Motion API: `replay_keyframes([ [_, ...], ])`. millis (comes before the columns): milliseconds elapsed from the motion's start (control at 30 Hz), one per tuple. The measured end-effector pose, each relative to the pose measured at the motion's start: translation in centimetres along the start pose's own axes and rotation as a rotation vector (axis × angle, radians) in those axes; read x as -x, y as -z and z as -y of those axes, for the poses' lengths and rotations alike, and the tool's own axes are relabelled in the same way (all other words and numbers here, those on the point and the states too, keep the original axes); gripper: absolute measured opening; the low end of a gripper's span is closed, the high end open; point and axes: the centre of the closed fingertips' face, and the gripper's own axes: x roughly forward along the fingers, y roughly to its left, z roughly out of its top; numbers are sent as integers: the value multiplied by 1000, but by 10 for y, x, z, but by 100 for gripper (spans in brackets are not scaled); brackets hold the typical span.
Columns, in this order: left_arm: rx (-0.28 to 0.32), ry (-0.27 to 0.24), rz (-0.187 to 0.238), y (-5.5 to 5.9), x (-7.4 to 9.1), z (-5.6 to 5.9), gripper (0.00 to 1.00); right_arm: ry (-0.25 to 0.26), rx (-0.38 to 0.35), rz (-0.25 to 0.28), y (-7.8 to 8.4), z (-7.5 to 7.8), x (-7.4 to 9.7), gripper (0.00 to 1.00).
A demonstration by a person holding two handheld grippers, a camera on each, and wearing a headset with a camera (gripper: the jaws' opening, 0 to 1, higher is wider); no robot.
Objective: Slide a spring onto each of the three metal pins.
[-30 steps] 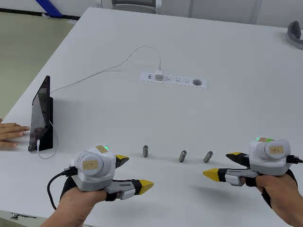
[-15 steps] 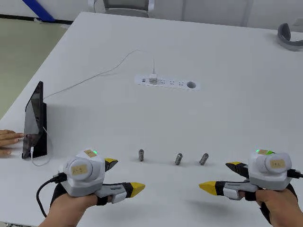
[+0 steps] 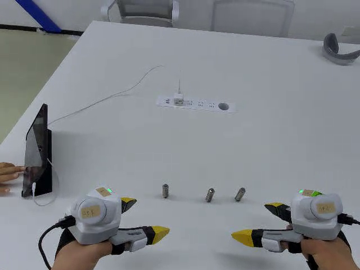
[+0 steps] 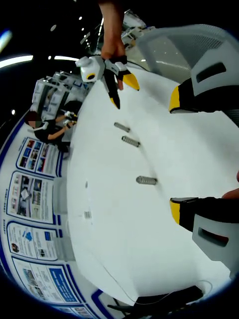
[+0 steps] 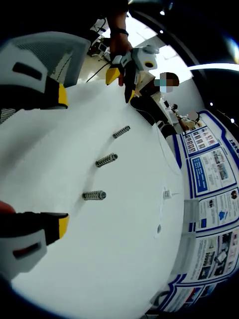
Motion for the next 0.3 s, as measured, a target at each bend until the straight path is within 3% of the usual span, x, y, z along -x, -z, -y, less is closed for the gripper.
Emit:
replay_keyframes([
  [300,0,1,-6,2,1,-1,71,12,10,-10,4,2,3,88],
])
